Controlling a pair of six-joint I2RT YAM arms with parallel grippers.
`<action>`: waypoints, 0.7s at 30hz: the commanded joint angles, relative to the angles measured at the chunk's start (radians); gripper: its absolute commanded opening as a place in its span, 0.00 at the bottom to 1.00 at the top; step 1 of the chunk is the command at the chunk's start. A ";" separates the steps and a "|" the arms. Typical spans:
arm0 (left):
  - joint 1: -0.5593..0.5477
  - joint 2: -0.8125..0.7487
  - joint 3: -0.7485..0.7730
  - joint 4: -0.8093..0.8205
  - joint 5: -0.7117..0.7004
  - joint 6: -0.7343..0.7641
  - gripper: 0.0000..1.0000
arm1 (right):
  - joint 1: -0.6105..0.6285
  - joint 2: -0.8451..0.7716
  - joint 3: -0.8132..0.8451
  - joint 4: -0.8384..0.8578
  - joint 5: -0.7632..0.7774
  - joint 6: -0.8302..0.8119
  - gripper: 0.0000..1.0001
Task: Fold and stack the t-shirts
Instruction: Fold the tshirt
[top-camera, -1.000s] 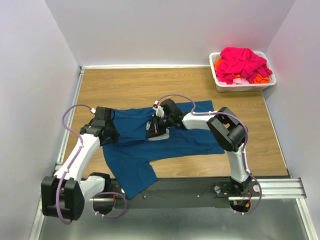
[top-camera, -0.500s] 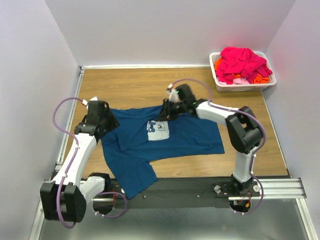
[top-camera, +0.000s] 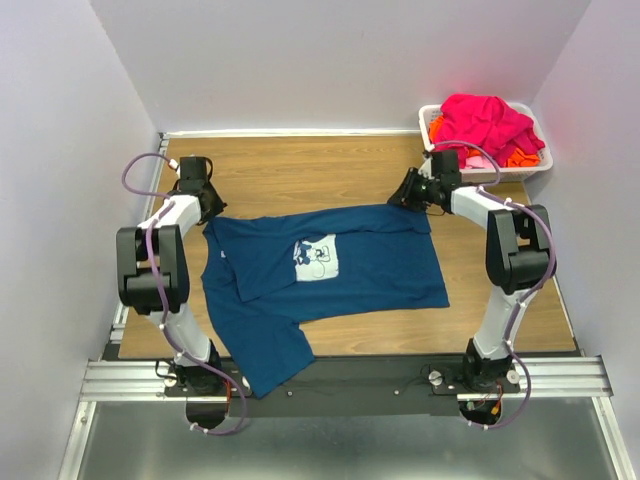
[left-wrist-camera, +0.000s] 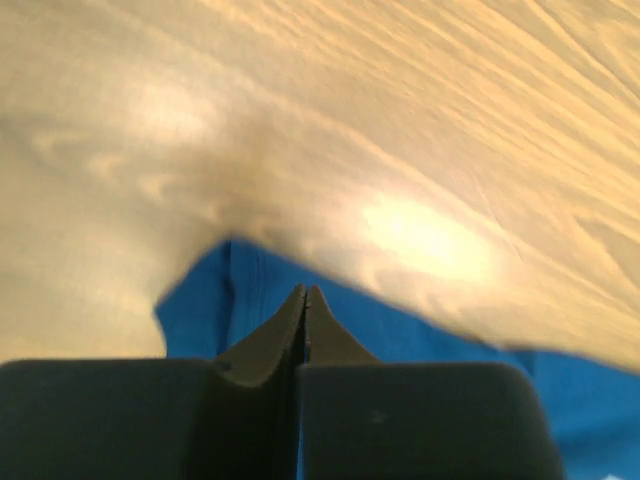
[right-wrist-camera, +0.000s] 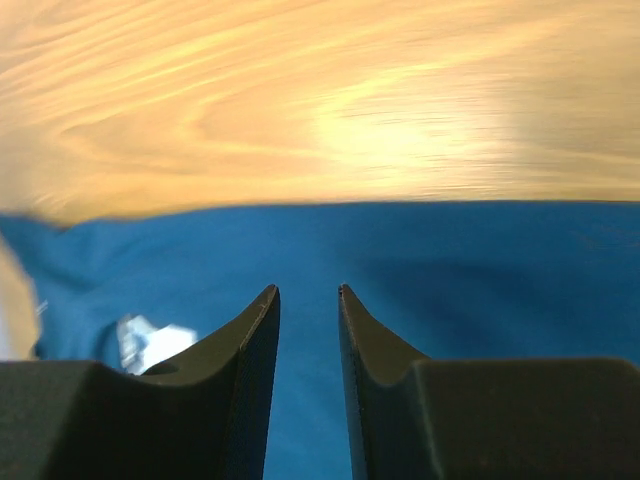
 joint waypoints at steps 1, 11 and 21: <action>0.032 0.098 0.055 0.044 0.023 0.033 0.01 | -0.052 0.067 0.018 -0.028 0.112 -0.032 0.36; 0.093 0.224 0.058 0.048 -0.019 0.029 0.00 | -0.140 0.151 -0.008 -0.029 0.235 -0.032 0.36; 0.114 0.154 0.066 0.035 -0.018 0.033 0.04 | -0.160 0.110 -0.011 -0.036 0.258 -0.076 0.37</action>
